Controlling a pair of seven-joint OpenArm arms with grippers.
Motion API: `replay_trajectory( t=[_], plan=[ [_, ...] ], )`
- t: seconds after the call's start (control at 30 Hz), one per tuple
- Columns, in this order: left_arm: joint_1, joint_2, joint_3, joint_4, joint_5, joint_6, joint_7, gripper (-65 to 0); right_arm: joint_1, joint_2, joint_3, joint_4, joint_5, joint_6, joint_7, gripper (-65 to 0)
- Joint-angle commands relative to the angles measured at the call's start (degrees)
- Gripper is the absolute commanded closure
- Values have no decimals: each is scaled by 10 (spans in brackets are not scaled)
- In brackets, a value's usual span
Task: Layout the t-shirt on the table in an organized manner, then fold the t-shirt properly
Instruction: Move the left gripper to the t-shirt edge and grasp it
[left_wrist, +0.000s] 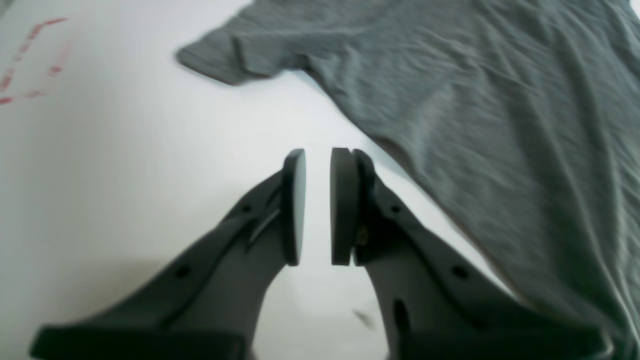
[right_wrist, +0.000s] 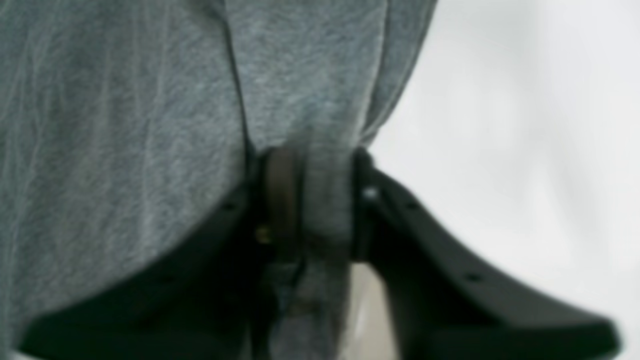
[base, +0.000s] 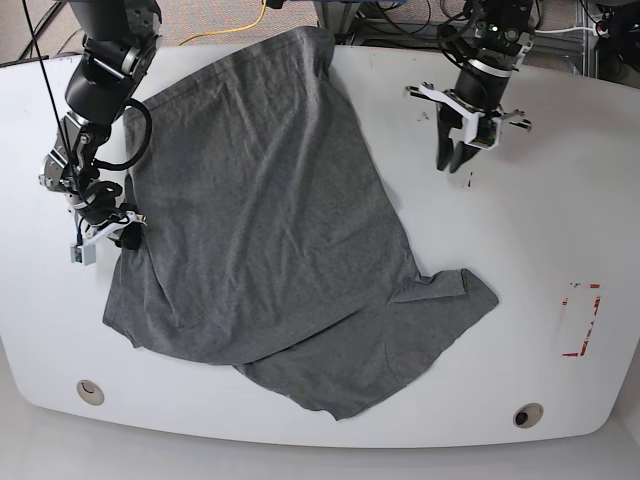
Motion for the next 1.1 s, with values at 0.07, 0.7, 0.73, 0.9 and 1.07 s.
replay_trajectory(
  t=[0.07, 0.7, 0.73, 0.9, 1.07],
  plan=[
    [1, -1, 41, 10, -2, -1, 58, -82, 9, 12, -28, 10, 6, 8, 4, 0],
    [1, -1, 169, 11, -4, -64, 214, -101, 8, 15, -35, 10, 6, 8, 4, 0],
    [1, -1, 169, 11, -4, -74, 214, -121, 8, 15, -35, 10, 6, 8, 4, 0],
    [2, -1, 168, 13, -4, -83, 214, -289, 7, 15, -35, 10, 6, 8, 5, 0],
    [2, -1, 168, 14, -5, -84, 214, -378, 6, 15, -35, 10, 6, 8, 5, 0]
  ],
)
